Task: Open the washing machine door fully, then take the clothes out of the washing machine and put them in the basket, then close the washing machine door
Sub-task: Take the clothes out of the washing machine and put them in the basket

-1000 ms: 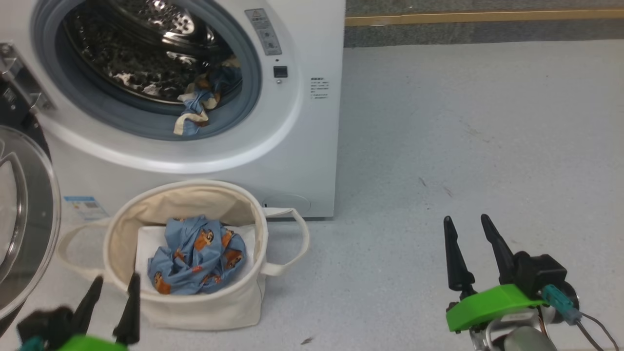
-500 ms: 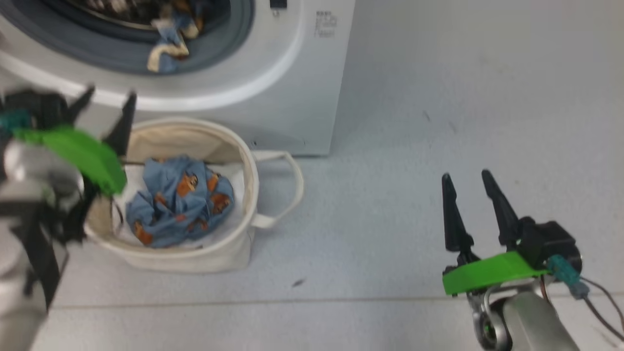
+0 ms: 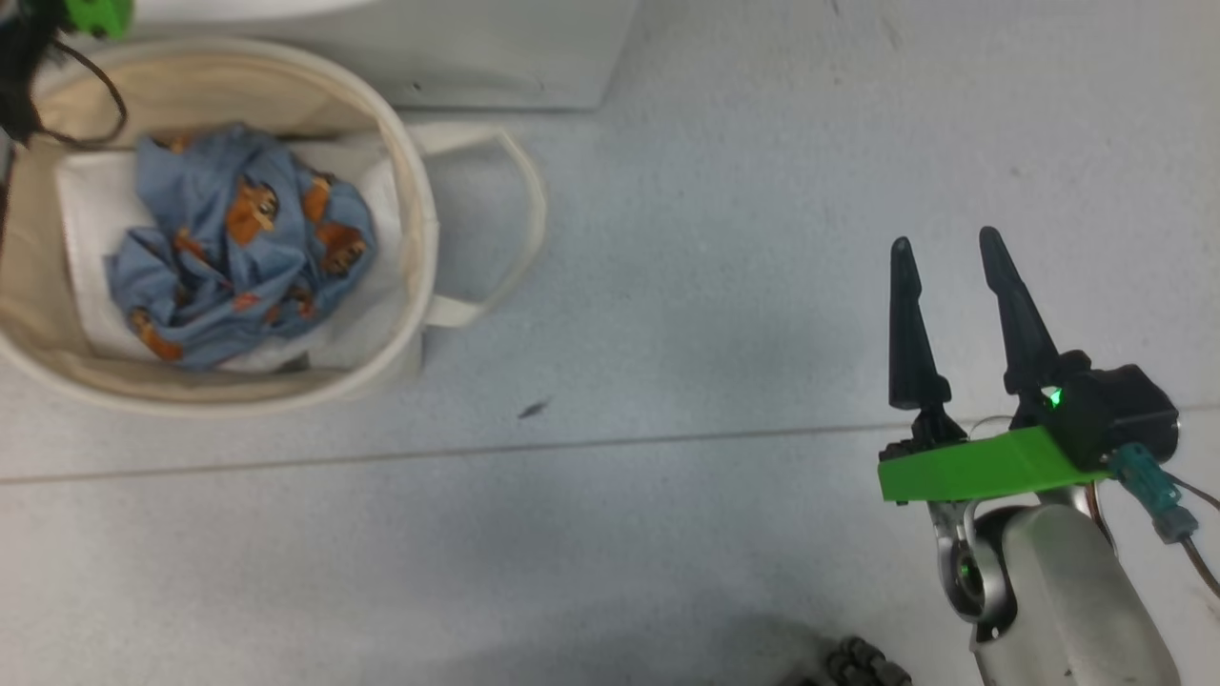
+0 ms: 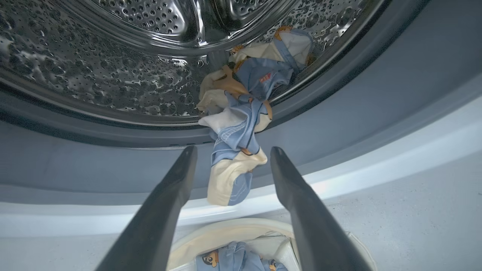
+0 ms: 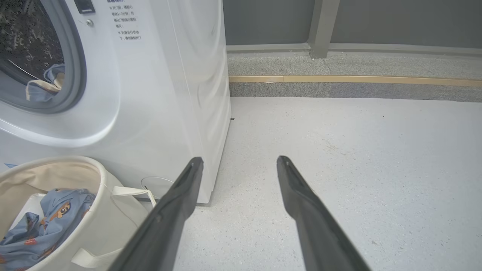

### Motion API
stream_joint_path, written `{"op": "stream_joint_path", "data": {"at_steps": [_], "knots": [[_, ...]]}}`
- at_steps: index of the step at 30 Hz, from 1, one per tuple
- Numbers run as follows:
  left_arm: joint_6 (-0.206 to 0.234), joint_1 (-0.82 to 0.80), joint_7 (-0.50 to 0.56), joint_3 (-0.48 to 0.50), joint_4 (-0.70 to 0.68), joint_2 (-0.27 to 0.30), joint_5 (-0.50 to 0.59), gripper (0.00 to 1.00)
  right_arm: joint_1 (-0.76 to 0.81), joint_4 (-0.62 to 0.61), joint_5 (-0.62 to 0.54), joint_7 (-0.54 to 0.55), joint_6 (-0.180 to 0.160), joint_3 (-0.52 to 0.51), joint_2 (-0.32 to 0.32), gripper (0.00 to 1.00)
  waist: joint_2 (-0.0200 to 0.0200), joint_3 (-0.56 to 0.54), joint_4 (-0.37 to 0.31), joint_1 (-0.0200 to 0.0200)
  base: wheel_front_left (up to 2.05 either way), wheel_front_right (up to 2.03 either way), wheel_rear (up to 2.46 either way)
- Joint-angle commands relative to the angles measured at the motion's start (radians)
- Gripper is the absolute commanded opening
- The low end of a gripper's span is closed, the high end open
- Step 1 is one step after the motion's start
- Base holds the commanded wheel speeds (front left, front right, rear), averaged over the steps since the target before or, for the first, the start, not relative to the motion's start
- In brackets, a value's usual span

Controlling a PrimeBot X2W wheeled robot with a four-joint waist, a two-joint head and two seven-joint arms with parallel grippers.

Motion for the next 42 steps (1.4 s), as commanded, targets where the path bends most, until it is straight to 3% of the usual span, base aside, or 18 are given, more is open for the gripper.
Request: {"op": "stream_joint_path", "data": {"at_steps": [1,9,16,17,21,27,32,35,36,38,42], "knots": [[-0.004,-0.062,0.011,0.014,-0.003,0.037,0.010,1.00,0.000,-0.034,-0.012,-0.012,0.001,0.020,0.008,1.00,0.0001,0.071,-0.033,-0.0004,0.00,0.00,0.00],[-0.015,-0.260,-0.005,0.012,0.144,0.005,-0.048,1.00,-0.007,-0.068,-0.022,-0.012,0.001,0.001,0.016,1.00,0.0001,0.176,-0.056,-0.0004,0.00,0.00,0.00],[-0.015,-0.290,-0.014,-0.039,0.163,0.002,-0.098,1.00,-0.014,-0.080,-0.024,-0.012,0.001,-0.003,0.018,1.00,0.0001,0.212,-0.054,-0.0004,0.00,0.00,0.00],[-0.015,-0.286,-0.018,-0.050,0.163,0.001,-0.104,0.00,-0.015,-0.080,-0.023,-0.012,0.001,-0.004,0.018,1.00,0.0001,0.213,-0.052,-0.0004,0.00,0.00,0.00],[-0.015,-0.277,-0.083,-0.065,0.155,0.001,-0.139,0.00,-0.013,-0.076,-0.021,-0.012,0.001,-0.009,0.019,1.00,0.0001,0.203,-0.040,-0.0004,0.00,0.00,0.00],[-0.015,-0.194,-0.268,-0.089,0.059,0.003,-0.248,0.00,-0.005,-0.054,-0.031,-0.012,0.001,-0.020,0.019,1.00,0.0001,0.140,0.001,-0.0004,0.00,0.00,0.00],[-0.015,-0.078,-0.448,-0.157,-0.092,0.063,-0.331,0.00,0.001,-0.026,-0.030,-0.012,0.001,-0.015,0.014,1.00,0.0001,0.060,0.034,-0.0004,0.00,0.00,0.00],[-0.015,0.017,-0.488,-0.201,-0.208,0.126,-0.361,0.00,0.003,-0.003,-0.025,-0.012,0.001,0.000,0.007,1.00,0.0001,0.009,0.050,-0.0004,0.00,0.00,0.00],[-0.015,0.084,-0.491,-0.160,-0.305,0.165,-0.377,0.00,0.007,0.012,-0.020,-0.012,0.001,0.004,0.002,1.00,0.0001,-0.022,0.062,-0.0004,0.00,0.00,0.00],[-0.015,0.172,-0.491,-0.063,-0.412,0.189,-0.360,0.00,0.013,0.024,-0.012,-0.012,0.001,0.004,0.000,1.00,0.0001,-0.053,0.073,-0.0004,0.00,0.00,0.00],[-0.015,0.417,-0.491,0.178,-0.606,0.170,-0.277,0.00,0.032,0.047,0.002,-0.012,0.001,0.011,-0.004,1.00,0.0001,-0.124,0.089,-0.0004,0.00,0.00,0.00]]}}
